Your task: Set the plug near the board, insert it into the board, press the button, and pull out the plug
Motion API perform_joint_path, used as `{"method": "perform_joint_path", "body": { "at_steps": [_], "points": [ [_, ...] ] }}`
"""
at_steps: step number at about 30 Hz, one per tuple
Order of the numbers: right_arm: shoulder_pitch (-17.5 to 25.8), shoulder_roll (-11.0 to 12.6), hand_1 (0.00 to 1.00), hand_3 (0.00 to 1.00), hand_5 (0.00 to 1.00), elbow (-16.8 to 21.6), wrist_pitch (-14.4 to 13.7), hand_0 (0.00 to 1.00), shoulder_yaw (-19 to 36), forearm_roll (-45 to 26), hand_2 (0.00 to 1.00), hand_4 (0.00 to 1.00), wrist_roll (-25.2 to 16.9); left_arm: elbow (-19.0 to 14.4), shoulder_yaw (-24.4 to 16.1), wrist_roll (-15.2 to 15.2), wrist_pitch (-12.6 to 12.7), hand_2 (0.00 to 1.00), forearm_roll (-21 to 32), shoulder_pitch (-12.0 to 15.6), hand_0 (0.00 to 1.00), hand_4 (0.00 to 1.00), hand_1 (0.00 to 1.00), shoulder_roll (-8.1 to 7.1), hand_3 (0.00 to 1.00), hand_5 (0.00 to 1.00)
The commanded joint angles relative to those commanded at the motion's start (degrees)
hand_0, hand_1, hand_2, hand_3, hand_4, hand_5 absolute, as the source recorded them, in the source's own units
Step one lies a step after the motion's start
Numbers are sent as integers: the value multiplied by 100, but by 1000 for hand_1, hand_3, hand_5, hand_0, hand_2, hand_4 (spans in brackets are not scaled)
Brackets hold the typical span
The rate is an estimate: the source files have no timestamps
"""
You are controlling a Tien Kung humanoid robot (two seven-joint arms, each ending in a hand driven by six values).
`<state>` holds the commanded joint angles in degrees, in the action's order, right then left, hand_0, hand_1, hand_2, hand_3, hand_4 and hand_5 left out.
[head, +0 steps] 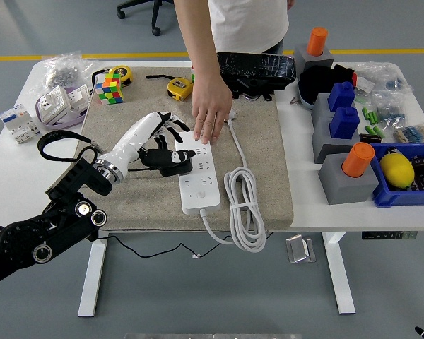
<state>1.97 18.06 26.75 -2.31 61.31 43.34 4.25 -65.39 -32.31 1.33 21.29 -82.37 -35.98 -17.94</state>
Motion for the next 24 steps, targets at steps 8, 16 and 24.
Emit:
{"method": "perform_joint_path", "body": {
  "at_steps": [8, 16, 24],
  "points": [
    [14, 1, 658, 565, 578, -7, 4, 599, -28, -12, 631, 975, 4, 439, 272, 225, -173, 778, -94, -136, 697, 998, 775, 118, 809, 373],
    [3, 7, 658, 565, 578, 3, 3, 599, -35, -16, 632, 975, 2, 678, 396, 213, -154, 756, -15, -195, 675, 998, 751, 200, 792, 382],
    [9, 15, 658, 565, 578, 1, 1, 599, -42, -19, 632, 975, 2, 773, 507, 149, -104, 722, 29, -239, 667, 998, 714, 236, 765, 377]
  ]
}}
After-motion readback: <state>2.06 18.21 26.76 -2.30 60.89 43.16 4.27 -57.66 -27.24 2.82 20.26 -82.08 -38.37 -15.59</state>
